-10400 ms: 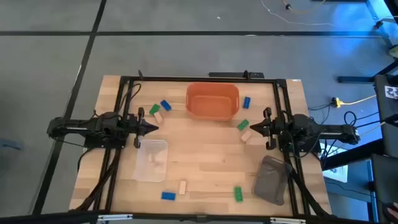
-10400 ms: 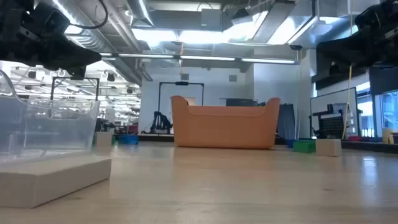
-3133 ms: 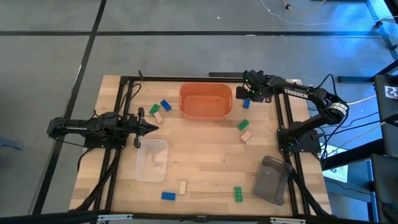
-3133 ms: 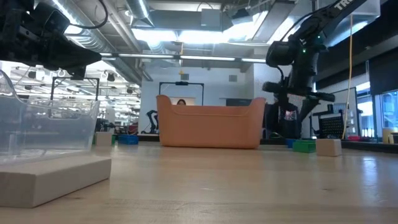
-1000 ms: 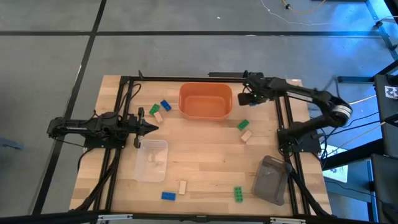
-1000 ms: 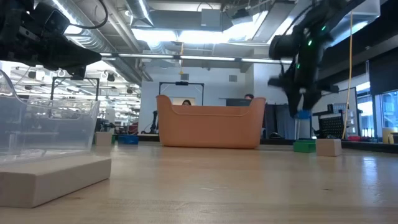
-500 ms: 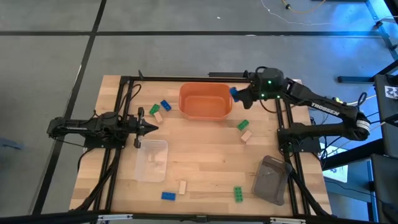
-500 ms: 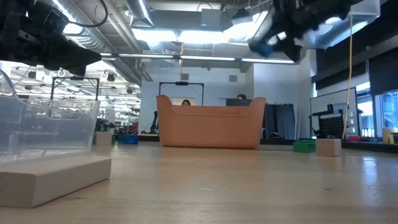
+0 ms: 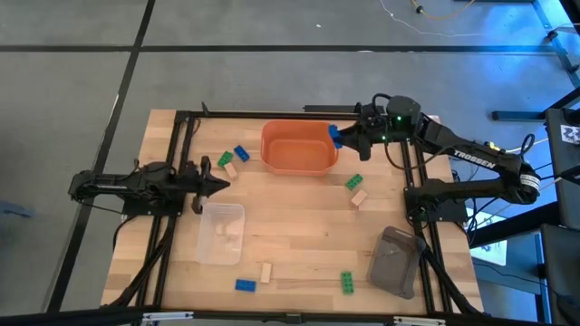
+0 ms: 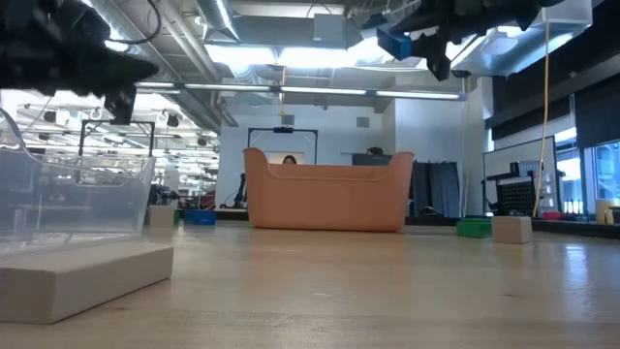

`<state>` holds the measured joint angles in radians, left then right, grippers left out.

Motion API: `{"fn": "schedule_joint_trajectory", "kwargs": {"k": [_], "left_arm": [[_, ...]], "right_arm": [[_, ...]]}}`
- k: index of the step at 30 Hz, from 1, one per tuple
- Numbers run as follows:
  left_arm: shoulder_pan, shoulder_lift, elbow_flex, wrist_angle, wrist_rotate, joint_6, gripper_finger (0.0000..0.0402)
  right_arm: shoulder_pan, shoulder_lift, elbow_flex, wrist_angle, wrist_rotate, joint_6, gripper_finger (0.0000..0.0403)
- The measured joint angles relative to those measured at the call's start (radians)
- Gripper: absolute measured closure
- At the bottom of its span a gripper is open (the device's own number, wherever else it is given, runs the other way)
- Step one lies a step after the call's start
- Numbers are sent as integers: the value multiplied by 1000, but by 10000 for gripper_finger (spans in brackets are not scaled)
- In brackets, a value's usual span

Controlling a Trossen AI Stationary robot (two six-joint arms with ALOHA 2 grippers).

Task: Sort & place blocks by color
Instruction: Put the top right blue game piece into the orange bin

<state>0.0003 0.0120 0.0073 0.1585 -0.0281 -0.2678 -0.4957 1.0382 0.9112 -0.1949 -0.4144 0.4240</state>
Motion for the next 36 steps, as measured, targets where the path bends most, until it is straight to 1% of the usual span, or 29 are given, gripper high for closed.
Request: {"fn": "schedule_joint_trajectory", "kwargs": {"k": [1,5,7,8,10,12,14,17,21,24,26,28,32,36], "left_arm": [[0,0,0,44,-15,-14,401],[0,0,0,254,-129,-18,401],[0,0,0,357,-231,-23,401],[1,1,3,383,-287,-41,401],[1,22,28,363,-371,-70,399],[1,60,68,337,-412,-71,388],[1,121,119,310,-435,-79,369],[1,249,208,254,-453,-96,331],[8,422,334,223,-463,-61,275],[37,544,424,217,-448,-52,235],[65,623,478,215,-407,-52,211],[97,704,528,217,-334,-52,190],[173,845,619,212,-171,-70,156],[232,966,712,212,-20,-36,141]], "right_arm": [[0,0,0,-2,1,9,263],[0,0,0,5,1,12,263],[0,0,0,4,-5,10,263],[0,0,0,4,-14,6,263],[1,0,0,4,-31,-11,263],[6,0,0,4,-29,-15,263],[9,0,0,4,-26,-33,263],[14,0,0,4,-25,-45,263],[14,0,0,6,-39,-63,263],[14,0,0,24,-58,-66,263],[14,0,0,47,-69,-66,263],[14,1,0,88,-83,-64,263],[39,11,0,171,-79,-63,263],[87,50,0,260,-71,-42,263]]}}
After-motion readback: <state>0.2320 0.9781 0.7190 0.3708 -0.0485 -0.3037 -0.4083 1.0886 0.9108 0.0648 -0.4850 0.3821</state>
